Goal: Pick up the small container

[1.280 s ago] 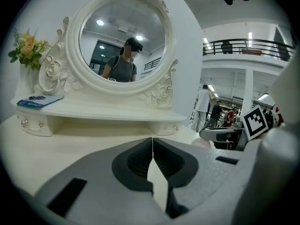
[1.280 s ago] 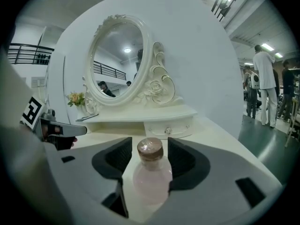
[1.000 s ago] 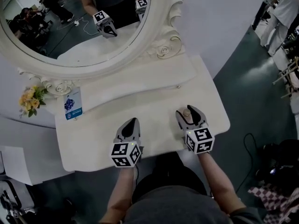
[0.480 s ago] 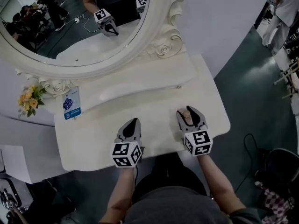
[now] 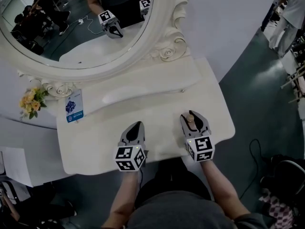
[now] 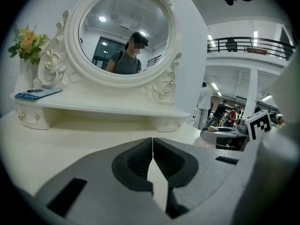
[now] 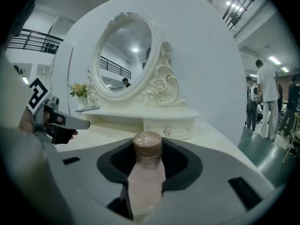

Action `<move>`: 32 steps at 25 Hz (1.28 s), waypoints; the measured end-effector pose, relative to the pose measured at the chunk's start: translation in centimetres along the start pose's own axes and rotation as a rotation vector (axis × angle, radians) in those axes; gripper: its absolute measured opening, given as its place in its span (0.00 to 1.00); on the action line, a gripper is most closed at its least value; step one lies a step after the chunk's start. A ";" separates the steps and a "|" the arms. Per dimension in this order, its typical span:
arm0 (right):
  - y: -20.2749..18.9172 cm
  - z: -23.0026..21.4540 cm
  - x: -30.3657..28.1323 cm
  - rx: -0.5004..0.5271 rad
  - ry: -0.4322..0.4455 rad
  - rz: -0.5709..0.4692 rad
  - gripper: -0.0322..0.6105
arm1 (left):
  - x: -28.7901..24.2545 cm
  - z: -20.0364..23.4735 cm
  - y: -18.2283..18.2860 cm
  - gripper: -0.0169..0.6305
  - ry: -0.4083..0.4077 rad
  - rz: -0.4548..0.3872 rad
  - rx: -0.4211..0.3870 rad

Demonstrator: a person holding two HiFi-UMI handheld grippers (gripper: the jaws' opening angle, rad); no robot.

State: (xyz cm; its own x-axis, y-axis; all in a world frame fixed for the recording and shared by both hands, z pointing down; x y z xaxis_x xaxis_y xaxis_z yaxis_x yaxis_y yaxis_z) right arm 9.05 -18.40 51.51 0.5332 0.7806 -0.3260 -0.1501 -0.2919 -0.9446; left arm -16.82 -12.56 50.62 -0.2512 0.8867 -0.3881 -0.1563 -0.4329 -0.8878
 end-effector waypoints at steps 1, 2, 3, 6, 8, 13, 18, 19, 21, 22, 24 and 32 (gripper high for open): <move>0.0 0.0 0.0 0.004 -0.001 0.000 0.28 | 0.0 0.0 0.0 0.04 0.001 0.000 0.000; 0.0 0.1 0.0 0.009 -0.001 0.000 0.28 | 0.0 0.0 0.0 0.04 0.001 0.001 -0.001; 0.0 0.1 0.0 0.015 0.000 0.000 0.28 | 0.0 -0.1 0.0 0.04 0.001 0.001 -0.002; 0.1 0.1 0.0 0.028 0.004 0.001 0.26 | 0.2 0.0 0.1 0.04 0.002 -0.002 -0.004; 0.1 0.2 0.1 0.030 0.002 0.003 0.26 | 0.4 0.0 0.2 0.04 0.004 -0.004 -0.005; 0.3 0.4 0.3 0.022 -0.008 0.002 0.26 | 0.7 0.2 0.5 0.04 0.010 -0.013 -0.009; 1.3 1.0 0.8 0.025 -0.002 -0.021 0.26 | 0.9 0.2 0.7 0.04 0.005 -0.020 -0.014; 1.6 1.0 0.9 0.026 -0.001 -0.029 0.26 | 0.9 0.2 0.7 0.04 0.003 -0.022 -0.015; 2.4 1.1 1.2 0.028 0.000 -0.044 0.26 | 0.9 0.1 0.8 0.04 -0.002 -0.026 -0.017; 2.7 1.2 1.3 0.028 0.000 -0.052 0.26 | 1.0 0.1 0.8 0.04 -0.005 -0.028 -0.017; 3.5 1.1 1.8 0.028 -0.003 -0.068 0.26 | 1.0 0.0 0.9 0.04 -0.011 -0.032 -0.020; 6.2 0.7 3.9 0.022 -0.024 -0.152 0.26 | 0.9 -0.6 1.2 0.04 -0.041 -0.047 -0.034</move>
State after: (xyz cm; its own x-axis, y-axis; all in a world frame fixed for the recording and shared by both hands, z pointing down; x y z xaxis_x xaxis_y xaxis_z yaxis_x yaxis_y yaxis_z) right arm 9.64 -16.76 44.39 0.5317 0.8277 -0.1794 -0.0877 -0.1568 -0.9837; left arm -16.64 -12.24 49.05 -0.2836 0.8980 -0.3363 -0.1360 -0.3849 -0.9129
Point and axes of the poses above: the fingertips, and each gripper's own axes: x backward along the fingers, z to its left, y out of its top, the point moved 10 cm from there along x, backward along the fingers, and after that the axes turned 2 degrees about -z, right-handed, at the moved point
